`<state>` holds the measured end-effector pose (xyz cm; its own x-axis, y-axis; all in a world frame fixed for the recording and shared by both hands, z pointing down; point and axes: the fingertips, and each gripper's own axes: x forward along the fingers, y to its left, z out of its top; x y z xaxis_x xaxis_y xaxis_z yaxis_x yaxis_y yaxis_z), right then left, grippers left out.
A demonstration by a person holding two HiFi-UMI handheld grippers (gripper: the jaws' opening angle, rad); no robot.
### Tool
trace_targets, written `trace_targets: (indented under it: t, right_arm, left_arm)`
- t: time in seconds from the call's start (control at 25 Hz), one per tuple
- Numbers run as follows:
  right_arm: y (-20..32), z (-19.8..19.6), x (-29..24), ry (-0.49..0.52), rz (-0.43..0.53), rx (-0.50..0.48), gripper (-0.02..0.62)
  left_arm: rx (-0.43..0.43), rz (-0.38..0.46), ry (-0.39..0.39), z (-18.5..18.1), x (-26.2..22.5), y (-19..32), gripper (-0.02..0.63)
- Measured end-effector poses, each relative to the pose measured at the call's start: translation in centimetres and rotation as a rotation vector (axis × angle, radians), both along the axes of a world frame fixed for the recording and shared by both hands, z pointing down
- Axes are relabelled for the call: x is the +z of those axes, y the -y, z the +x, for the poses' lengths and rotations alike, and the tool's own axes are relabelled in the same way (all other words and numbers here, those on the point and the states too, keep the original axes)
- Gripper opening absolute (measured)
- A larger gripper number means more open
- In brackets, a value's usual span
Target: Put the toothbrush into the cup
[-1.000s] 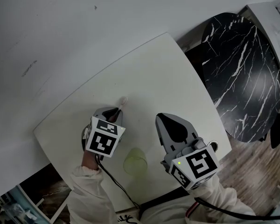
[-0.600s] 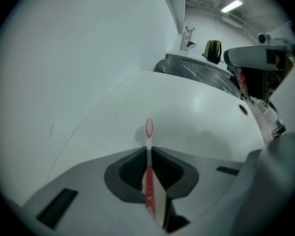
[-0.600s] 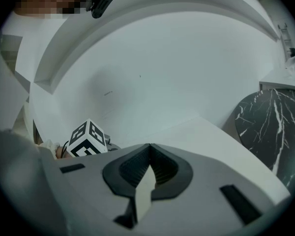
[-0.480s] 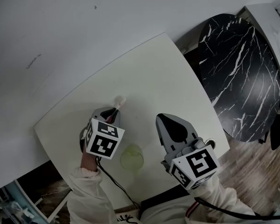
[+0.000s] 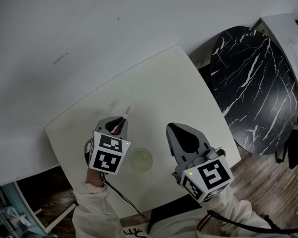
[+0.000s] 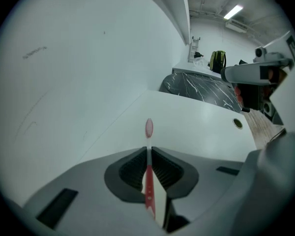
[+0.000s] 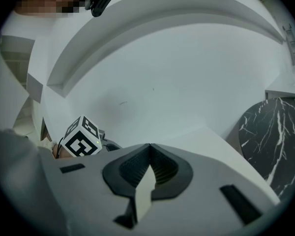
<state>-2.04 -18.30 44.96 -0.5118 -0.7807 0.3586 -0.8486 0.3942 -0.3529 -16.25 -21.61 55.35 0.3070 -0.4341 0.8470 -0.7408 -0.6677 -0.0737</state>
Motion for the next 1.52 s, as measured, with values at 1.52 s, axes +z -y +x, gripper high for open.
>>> trace_targets:
  t: [1.52]
  right_arm:
    - [-8.6, -5.0, -18.0, -0.037, 0.253, -0.244, 0.005]
  left_arm:
    - [-0.501, 0.581, -0.514, -2.2, -26.9, -13.7, 0.041]
